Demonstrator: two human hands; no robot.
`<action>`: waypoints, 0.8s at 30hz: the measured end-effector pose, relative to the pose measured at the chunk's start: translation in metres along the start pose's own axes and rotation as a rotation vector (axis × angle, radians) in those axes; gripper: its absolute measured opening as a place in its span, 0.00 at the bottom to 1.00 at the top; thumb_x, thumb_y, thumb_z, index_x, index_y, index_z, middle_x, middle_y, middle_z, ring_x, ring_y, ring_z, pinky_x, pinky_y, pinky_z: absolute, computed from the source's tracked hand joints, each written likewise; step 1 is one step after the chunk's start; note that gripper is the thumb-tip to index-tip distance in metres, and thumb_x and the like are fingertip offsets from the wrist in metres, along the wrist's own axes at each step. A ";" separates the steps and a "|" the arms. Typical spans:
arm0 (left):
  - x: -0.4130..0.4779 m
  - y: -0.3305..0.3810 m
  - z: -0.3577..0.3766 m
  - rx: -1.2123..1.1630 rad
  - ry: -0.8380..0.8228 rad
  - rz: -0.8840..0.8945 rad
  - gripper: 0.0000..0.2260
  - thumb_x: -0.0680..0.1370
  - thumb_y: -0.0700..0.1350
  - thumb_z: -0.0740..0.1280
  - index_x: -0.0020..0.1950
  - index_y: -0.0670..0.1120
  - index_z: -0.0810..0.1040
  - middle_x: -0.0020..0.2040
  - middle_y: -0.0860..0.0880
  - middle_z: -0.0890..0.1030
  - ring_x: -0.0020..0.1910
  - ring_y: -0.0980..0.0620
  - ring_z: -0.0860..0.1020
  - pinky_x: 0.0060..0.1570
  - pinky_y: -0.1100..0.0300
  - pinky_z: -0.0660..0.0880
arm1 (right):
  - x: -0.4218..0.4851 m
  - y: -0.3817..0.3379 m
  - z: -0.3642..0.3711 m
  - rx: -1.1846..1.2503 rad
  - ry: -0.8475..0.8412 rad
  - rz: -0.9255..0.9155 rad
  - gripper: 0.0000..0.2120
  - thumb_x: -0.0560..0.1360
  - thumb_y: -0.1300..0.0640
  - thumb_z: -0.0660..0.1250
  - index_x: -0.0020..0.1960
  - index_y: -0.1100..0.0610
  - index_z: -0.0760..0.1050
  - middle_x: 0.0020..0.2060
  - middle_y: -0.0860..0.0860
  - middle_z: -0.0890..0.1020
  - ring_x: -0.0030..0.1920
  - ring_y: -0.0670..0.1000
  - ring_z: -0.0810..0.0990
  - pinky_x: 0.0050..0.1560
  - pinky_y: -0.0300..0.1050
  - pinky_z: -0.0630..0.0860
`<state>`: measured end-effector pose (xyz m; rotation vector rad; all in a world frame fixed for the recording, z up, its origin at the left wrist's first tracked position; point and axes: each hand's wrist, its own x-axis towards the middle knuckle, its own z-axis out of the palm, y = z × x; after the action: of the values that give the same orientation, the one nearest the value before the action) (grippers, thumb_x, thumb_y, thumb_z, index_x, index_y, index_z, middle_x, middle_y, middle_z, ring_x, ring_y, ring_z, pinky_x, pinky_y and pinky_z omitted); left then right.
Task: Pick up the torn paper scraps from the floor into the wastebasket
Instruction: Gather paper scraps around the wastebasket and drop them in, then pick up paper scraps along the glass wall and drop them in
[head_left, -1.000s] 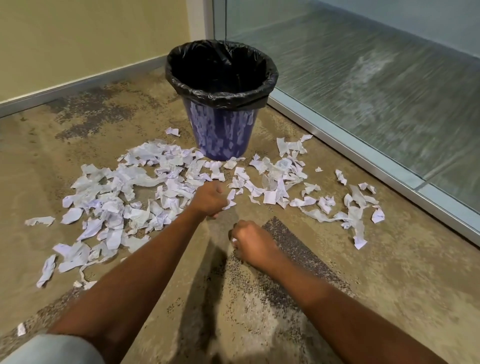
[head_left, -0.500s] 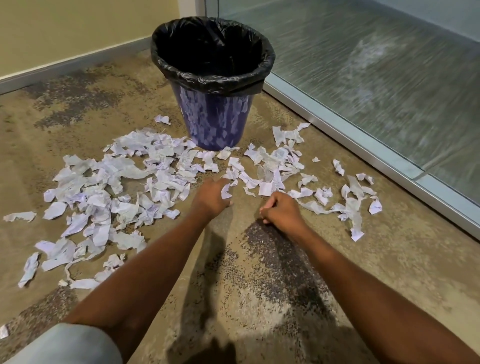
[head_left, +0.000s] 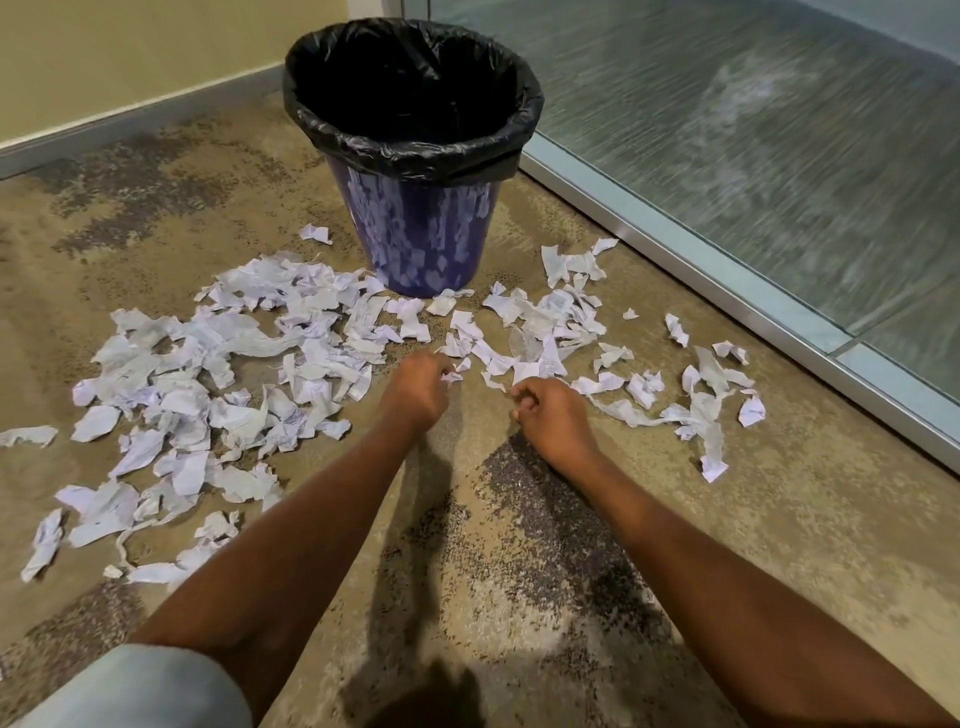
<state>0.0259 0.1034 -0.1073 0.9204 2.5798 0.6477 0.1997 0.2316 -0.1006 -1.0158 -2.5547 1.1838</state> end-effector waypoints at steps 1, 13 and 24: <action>0.000 0.001 0.000 -0.006 0.002 -0.012 0.14 0.81 0.38 0.70 0.66 0.49 0.82 0.61 0.46 0.81 0.57 0.49 0.79 0.58 0.52 0.81 | 0.003 -0.003 0.001 -0.065 0.039 -0.035 0.12 0.79 0.65 0.73 0.60 0.54 0.83 0.48 0.47 0.83 0.44 0.42 0.82 0.47 0.43 0.81; -0.005 0.000 0.001 -0.168 0.201 0.077 0.25 0.83 0.42 0.69 0.78 0.50 0.65 0.59 0.48 0.81 0.55 0.50 0.80 0.53 0.57 0.79 | 0.045 -0.001 0.010 -0.292 0.005 -0.064 0.19 0.77 0.68 0.71 0.65 0.57 0.83 0.60 0.57 0.80 0.57 0.58 0.80 0.51 0.47 0.75; 0.033 0.005 0.010 0.097 0.028 0.094 0.27 0.78 0.50 0.76 0.75 0.47 0.72 0.69 0.44 0.80 0.65 0.43 0.79 0.61 0.48 0.78 | 0.069 -0.021 0.010 -0.040 0.032 -0.065 0.14 0.74 0.64 0.77 0.56 0.56 0.79 0.47 0.49 0.81 0.45 0.47 0.79 0.44 0.45 0.75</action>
<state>0.0087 0.1318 -0.1184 1.0764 2.6257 0.5681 0.1326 0.2589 -0.1020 -0.9436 -2.5757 1.0959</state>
